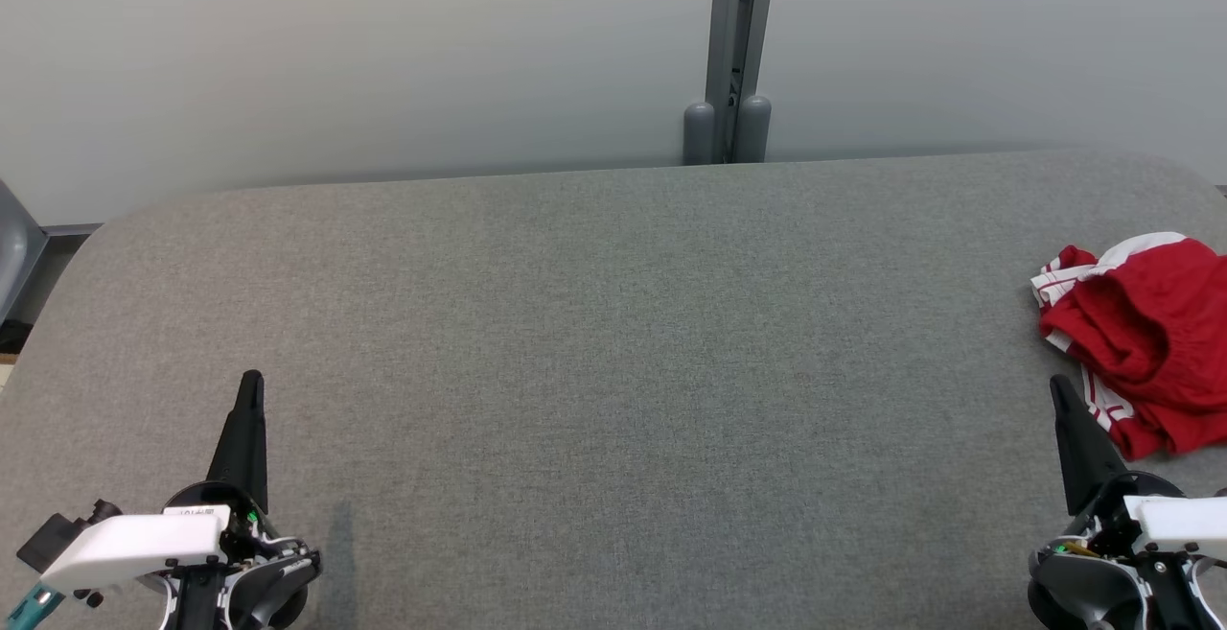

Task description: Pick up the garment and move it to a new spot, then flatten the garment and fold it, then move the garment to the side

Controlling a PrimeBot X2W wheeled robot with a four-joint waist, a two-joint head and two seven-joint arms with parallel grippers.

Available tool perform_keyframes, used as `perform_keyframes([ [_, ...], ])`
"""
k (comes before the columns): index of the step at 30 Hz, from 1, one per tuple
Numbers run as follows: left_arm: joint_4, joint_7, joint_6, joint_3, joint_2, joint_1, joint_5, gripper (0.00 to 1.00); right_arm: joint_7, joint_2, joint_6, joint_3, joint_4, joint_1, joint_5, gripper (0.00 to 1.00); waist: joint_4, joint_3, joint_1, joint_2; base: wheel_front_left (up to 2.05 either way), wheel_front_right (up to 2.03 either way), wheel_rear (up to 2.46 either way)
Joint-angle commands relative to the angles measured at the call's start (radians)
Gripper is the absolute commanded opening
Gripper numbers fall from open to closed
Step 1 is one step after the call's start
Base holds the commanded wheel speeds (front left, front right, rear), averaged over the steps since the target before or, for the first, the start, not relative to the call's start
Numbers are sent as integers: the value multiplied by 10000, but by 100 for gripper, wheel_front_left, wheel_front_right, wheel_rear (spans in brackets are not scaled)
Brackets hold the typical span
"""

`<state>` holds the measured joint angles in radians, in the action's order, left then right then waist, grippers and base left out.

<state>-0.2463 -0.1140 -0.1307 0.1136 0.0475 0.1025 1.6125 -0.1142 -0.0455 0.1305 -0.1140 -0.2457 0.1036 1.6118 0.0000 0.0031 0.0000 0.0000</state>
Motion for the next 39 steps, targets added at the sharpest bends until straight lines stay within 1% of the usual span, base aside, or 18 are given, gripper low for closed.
perform_keyframes([
  [1,32,-32,-32,39,52,118,12,0,-29,-89,4,-14,30,89,25,0,0,0,0,0,0,0,0],
  [39,33,-32,-32,38,52,118,12,0,-28,-89,4,-13,31,89,25,0,0,0,0,0,0,0,0],
])
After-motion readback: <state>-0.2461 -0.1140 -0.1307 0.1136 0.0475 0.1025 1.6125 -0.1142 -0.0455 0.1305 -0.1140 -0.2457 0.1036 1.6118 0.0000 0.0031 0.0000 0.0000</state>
